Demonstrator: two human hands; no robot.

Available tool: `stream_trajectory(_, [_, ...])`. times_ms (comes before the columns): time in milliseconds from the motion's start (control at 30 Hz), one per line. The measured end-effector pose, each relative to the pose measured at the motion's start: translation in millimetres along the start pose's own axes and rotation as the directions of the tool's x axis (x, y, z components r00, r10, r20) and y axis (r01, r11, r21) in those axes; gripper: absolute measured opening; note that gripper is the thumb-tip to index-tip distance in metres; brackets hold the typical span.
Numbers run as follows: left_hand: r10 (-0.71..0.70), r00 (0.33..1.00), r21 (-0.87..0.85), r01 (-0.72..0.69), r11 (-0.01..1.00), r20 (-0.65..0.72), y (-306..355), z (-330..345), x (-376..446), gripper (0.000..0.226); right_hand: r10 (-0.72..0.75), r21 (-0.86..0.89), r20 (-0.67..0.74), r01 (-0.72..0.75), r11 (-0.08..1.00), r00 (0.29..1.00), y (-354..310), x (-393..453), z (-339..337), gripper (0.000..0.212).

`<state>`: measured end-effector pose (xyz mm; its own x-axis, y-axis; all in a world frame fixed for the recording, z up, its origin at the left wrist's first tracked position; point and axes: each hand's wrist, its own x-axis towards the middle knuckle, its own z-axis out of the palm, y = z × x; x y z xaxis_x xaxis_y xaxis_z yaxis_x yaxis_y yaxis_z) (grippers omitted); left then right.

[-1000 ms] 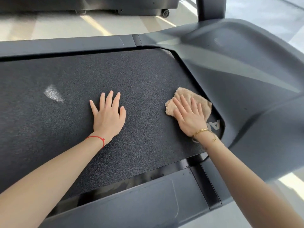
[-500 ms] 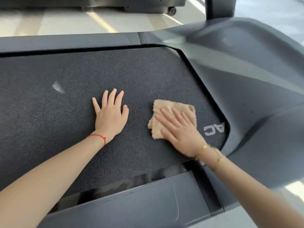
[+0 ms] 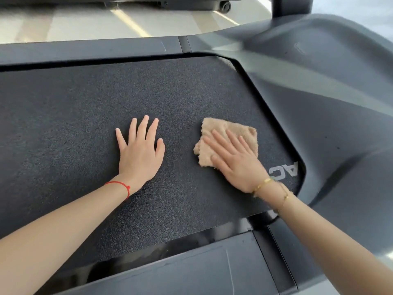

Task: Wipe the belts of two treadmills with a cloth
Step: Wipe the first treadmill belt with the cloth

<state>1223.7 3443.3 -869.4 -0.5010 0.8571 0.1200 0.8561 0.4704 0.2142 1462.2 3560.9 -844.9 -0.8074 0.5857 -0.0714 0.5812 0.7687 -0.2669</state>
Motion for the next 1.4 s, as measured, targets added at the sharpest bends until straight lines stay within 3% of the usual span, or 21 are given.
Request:
stream_trajectory(167, [-0.007, 1.0, 0.002, 0.007, 1.0, 0.016, 1.6, -1.4, -0.2, 0.059, 0.208, 0.006, -0.037, -0.208, 0.978, 0.977, 48.6, 84.2, -19.8, 0.051])
stream_trajectory(333, [-0.014, 1.0, 0.036, 0.014, 0.999, 0.018, 2.6, -1.0, 1.2, 0.06, 0.274, -0.02, -0.075, -0.276, 0.961, 0.959, 63.0, 177.1, -29.4, 0.052])
stream_trajectory(433, [-0.026, 0.999, 0.051, 0.024, 0.998, 0.026, 4.3, -2.4, 3.1, 0.06, 0.298, -0.021, -0.023, -0.298, 0.954, 0.954, 46.1, 228.2, -31.0, 0.053])
stream_trajectory(533, [-0.036, 0.998, 0.075, 0.032, 0.997, 0.043, 5.7, -6.0, 5.5, 0.065, 0.199, -0.026, 0.007, -0.199, 0.98, 0.98, 7.5, 254.5, -22.3, 0.053])
stream_trajectory(633, [-0.033, 0.998, 0.094, 0.028, 0.995, 0.052, 5.8, -8.2, 5.3, 0.066, -0.014, -0.052, 0.032, 0.016, 0.999, 0.999, -29.5, 244.8, -8.8, 0.051])
stream_trajectory(767, [-0.032, 0.997, 0.107, 0.023, 0.994, 0.075, 5.5, -8.6, 4.4, 0.066, -0.215, -0.033, 0.051, 0.217, 0.976, 0.975, -21.5, 208.8, -3.5, 0.049])
stream_trajectory(933, [-0.041, 0.996, 0.1, 0.033, 0.994, 0.085, 6.0, -9.0, 5.2, 0.065, -0.005, -0.072, -0.004, 0.005, 0.997, 1.0, 28.1, 242.2, -22.0, 0.051])
stream_trajectory(1067, [-0.051, 0.995, 0.119, 0.04, 0.992, 0.088, 7.2, -8.1, 6.4, 0.065, 0.103, -0.073, 0.015, -0.102, 0.992, 0.995, 16.5, 304.6, -26.9, 0.053])
stream_trajectory(1267, [-0.046, 0.996, 0.112, 0.036, 0.993, 0.083, 5.4, -8.2, 7.1, 0.064, -0.055, -0.063, 0.058, 0.058, 0.996, 0.997, -42.8, 331.0, -11.4, 0.052])
stream_trajectory(1400, [-0.048, 0.996, 0.12, 0.038, 0.992, 0.078, 4.1, -6.7, 6.6, 0.064, -0.219, -0.064, 0.088, 0.225, 0.972, 0.972, -28.5, 313.3, -8.9, 0.05])
